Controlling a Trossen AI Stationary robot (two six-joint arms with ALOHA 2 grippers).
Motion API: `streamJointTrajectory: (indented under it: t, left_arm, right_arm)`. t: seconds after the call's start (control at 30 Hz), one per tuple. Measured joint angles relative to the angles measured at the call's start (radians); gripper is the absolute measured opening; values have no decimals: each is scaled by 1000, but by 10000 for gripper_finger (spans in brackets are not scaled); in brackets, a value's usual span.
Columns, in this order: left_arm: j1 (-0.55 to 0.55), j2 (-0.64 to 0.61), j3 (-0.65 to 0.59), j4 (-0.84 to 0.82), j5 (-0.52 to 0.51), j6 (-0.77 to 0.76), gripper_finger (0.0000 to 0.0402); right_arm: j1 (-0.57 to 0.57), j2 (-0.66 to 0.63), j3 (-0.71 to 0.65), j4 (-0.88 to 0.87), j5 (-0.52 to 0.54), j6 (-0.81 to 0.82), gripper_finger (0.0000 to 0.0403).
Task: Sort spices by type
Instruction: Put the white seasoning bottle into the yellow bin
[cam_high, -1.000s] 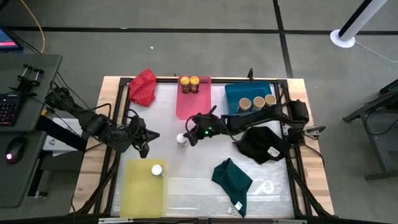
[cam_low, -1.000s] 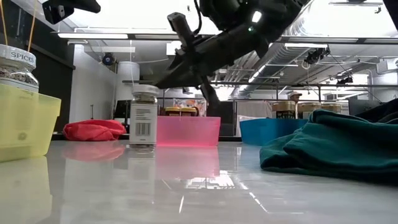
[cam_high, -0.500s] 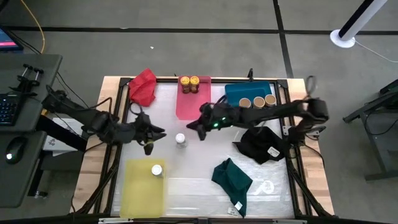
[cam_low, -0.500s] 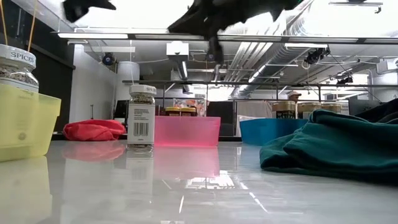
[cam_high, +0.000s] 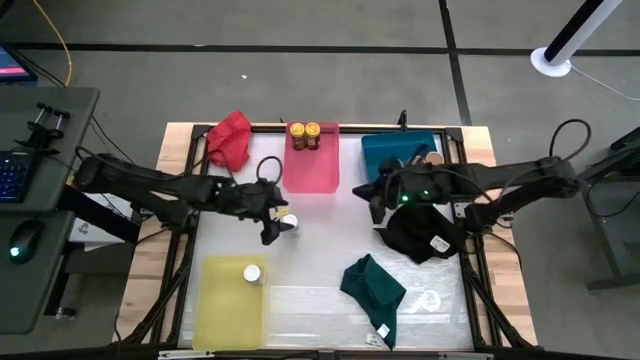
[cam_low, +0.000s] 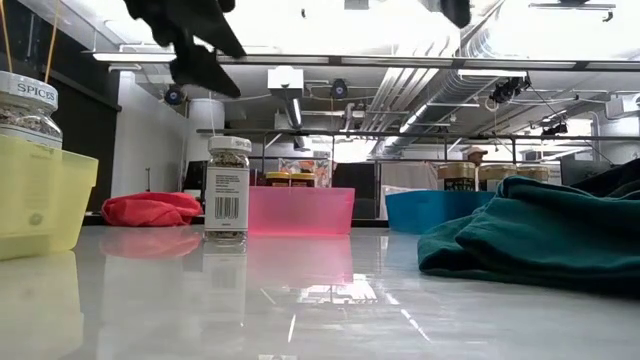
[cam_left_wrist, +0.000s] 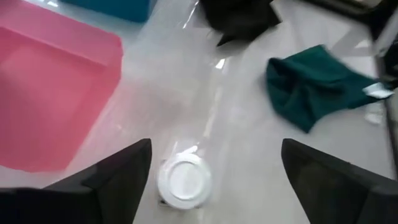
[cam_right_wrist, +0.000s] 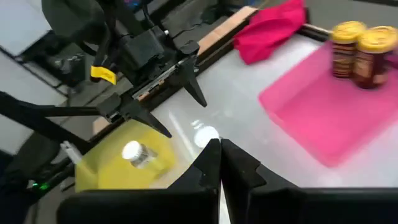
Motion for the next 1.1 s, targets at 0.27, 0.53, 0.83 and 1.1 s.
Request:
streamJointTrajectory:
  t: [0.27,0.53,0.83,1.1]
  left_arm:
    - [54,133,0,22,62,27,353]
    - [48,231,0,26,83,29,353]
    - [38,340,0,-1,2,59,351]
    - [38,357,0,8,6,55,280]
  right_arm:
    - [65,-8,0,-95,87,48,0]
    - [74,15,0,-126,86,67,0]
    - [73,15,0,-127,87,65,0]
    - [73,15,0,-132,87,64,0]
